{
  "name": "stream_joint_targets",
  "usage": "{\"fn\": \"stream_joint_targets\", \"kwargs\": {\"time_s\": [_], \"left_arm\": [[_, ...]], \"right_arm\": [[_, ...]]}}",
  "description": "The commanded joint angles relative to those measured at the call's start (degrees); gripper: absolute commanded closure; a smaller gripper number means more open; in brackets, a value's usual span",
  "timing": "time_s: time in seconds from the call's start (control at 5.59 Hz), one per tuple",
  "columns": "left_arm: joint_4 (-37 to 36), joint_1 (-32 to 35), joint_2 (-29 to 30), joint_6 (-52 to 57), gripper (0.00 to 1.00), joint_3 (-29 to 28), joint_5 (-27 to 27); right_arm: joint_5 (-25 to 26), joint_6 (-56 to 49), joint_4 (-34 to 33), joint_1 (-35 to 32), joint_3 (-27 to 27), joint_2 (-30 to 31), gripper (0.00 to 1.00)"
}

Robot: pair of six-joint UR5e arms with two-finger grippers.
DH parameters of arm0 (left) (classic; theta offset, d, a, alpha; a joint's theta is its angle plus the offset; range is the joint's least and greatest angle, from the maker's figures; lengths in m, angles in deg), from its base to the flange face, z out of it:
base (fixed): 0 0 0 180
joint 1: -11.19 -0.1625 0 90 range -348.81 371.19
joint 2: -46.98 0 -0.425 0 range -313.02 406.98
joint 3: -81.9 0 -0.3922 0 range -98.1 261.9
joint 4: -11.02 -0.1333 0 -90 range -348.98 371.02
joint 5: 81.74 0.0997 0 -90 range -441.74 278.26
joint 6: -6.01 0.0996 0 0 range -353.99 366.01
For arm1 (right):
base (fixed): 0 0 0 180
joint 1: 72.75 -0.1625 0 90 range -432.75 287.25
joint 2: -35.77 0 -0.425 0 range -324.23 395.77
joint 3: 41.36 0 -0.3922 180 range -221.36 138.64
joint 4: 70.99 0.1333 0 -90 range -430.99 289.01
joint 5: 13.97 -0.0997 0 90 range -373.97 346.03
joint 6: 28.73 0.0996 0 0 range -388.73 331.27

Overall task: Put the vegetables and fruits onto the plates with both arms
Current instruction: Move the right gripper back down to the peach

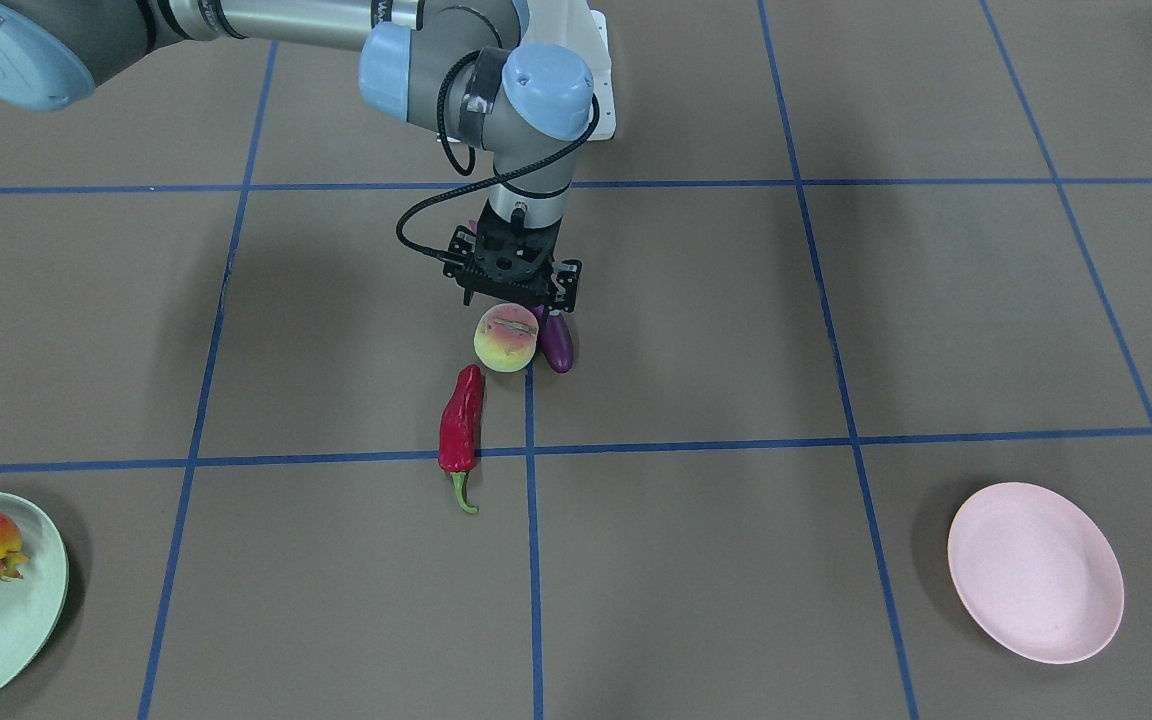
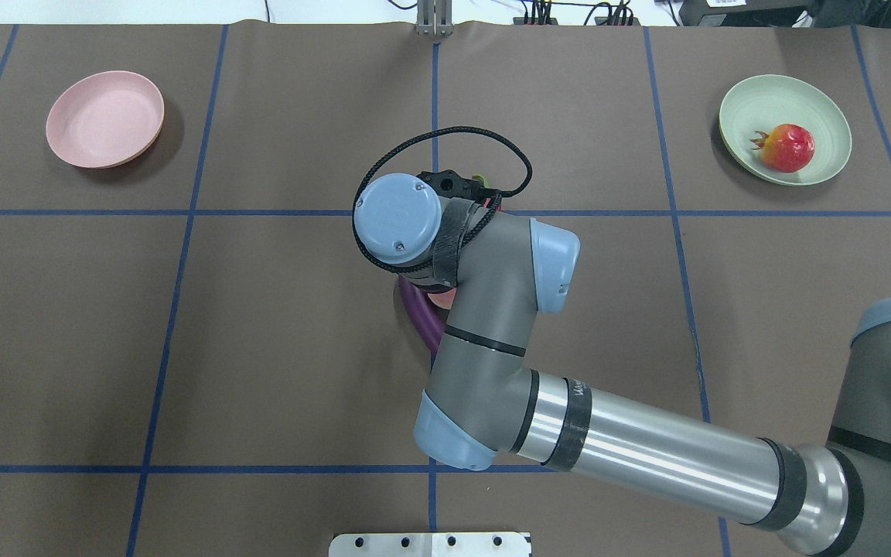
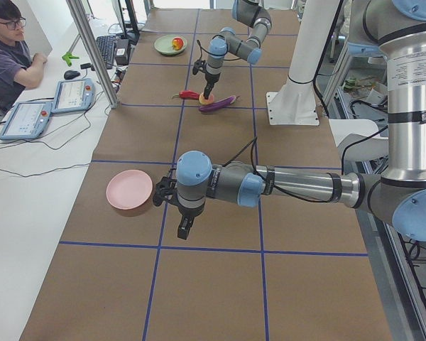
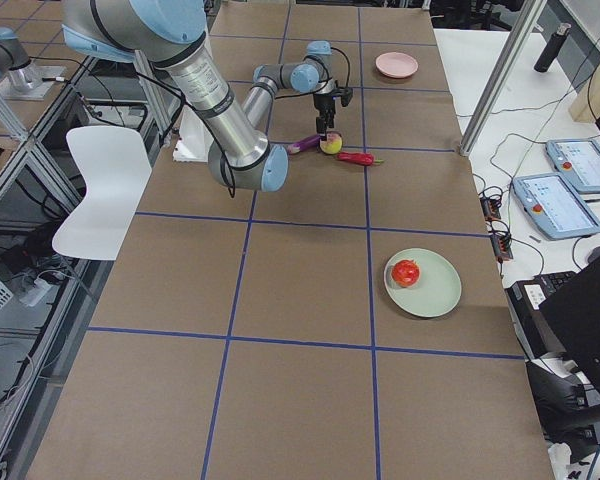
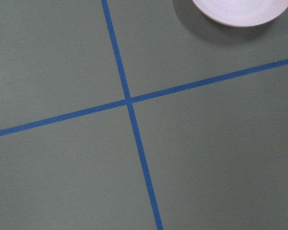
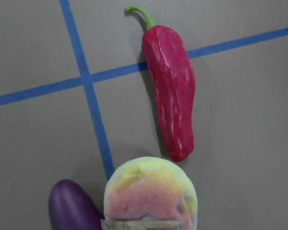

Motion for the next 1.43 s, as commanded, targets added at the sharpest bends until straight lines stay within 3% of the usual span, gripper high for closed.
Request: {"fn": "stream_joint_targets", "kwargs": {"time_s": [0.0, 0.72, 0.89, 1.07, 1.25], "left_arm": [[0.0, 0.0, 0.0, 0.0, 0.0, 0.0, 0.0], [0.0, -0.2, 0.0, 0.0, 0.0, -0.3, 0.0], [0.0, -0.2, 0.0, 0.0, 0.0, -0.4, 0.0], [0.0, -0.3, 0.0, 0.0, 0.0, -0.4, 0.0], [0.0, -0.3, 0.0, 0.0, 0.0, -0.4, 0.0]], "right_arm": [[0.6, -1.5, 0.3, 0.0, 1.1, -0.8, 0.0], [0.6, -1.5, 3.2, 0.7, 3.6, 0.1, 0.0], [0.7, -1.5, 3.2, 0.9, 4.0, 0.1, 0.14], [0.7, -4.5, 3.1, 0.7, 3.8, 0.1, 0.99], [0.2, -6.5, 3.1, -0.3, 3.0, 0.0, 1.0]]}}
